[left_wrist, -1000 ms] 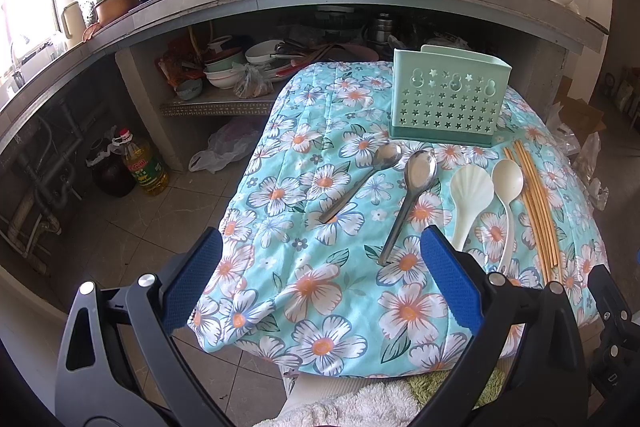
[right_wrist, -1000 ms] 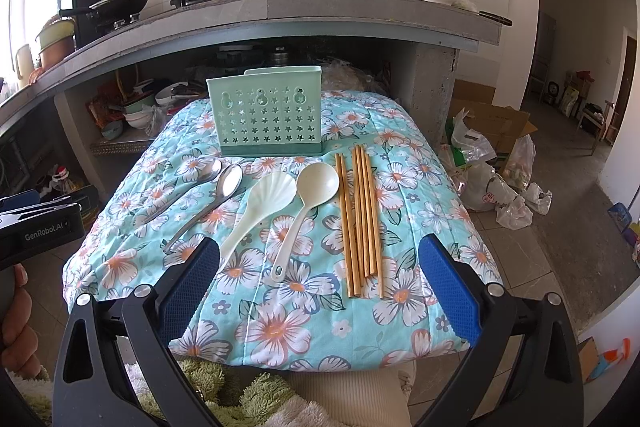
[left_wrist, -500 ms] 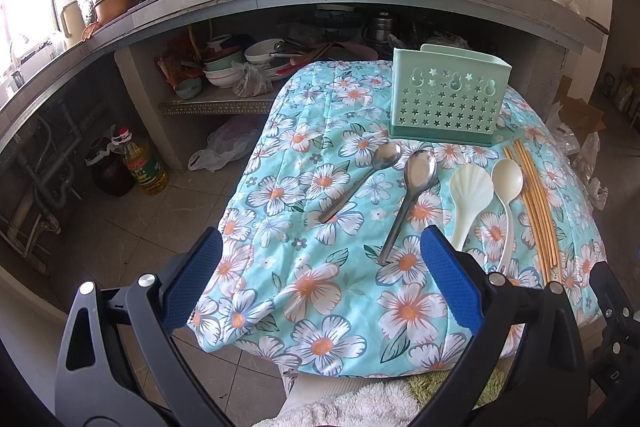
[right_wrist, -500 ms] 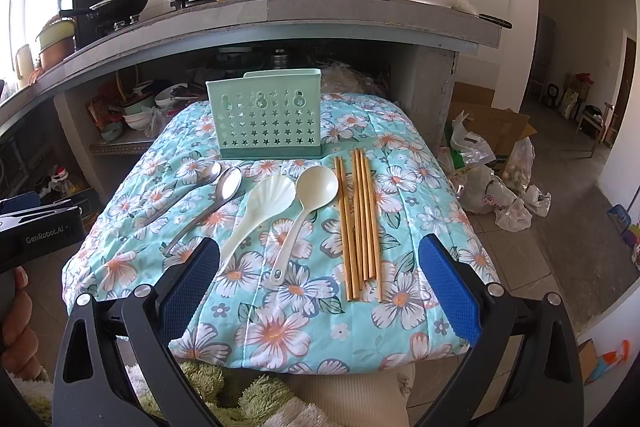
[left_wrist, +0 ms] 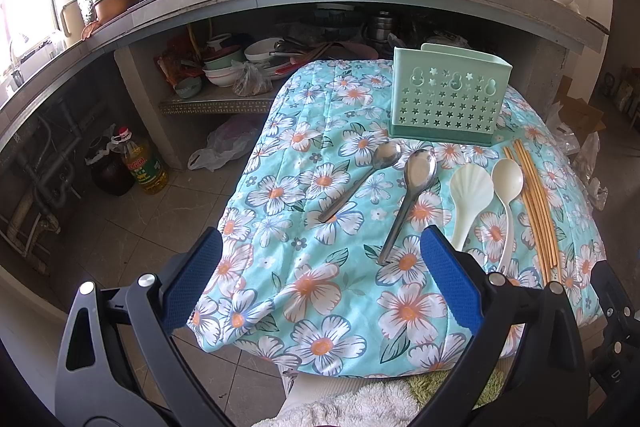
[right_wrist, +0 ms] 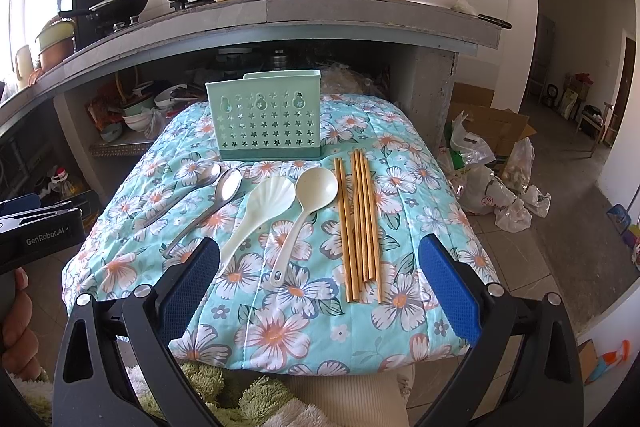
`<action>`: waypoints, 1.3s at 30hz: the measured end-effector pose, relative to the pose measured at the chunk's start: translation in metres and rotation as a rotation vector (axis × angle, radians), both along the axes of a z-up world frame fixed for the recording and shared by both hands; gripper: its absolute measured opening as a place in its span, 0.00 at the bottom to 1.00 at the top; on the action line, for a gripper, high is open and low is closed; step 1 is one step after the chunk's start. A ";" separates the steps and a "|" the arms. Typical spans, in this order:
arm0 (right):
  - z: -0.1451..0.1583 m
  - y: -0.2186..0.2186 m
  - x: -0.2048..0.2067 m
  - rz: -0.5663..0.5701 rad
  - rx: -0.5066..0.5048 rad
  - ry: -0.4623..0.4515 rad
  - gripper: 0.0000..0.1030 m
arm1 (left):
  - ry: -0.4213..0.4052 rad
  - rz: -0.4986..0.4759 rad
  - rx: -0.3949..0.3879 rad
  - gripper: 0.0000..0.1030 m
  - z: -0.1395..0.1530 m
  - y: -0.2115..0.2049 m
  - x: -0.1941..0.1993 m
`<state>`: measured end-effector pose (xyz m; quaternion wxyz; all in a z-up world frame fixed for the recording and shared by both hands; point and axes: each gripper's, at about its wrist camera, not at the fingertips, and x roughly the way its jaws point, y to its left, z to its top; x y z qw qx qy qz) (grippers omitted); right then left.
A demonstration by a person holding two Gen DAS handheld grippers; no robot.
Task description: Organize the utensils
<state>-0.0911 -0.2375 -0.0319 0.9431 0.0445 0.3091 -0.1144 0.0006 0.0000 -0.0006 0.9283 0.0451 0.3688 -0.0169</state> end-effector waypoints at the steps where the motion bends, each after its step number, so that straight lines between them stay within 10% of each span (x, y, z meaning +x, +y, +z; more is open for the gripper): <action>1: -0.001 0.000 0.000 -0.001 0.000 -0.001 0.94 | 0.000 0.000 0.000 0.93 0.000 0.000 0.000; 39: -0.013 -0.004 0.016 0.076 0.040 0.031 0.94 | 0.041 0.010 0.018 0.93 -0.017 0.003 0.022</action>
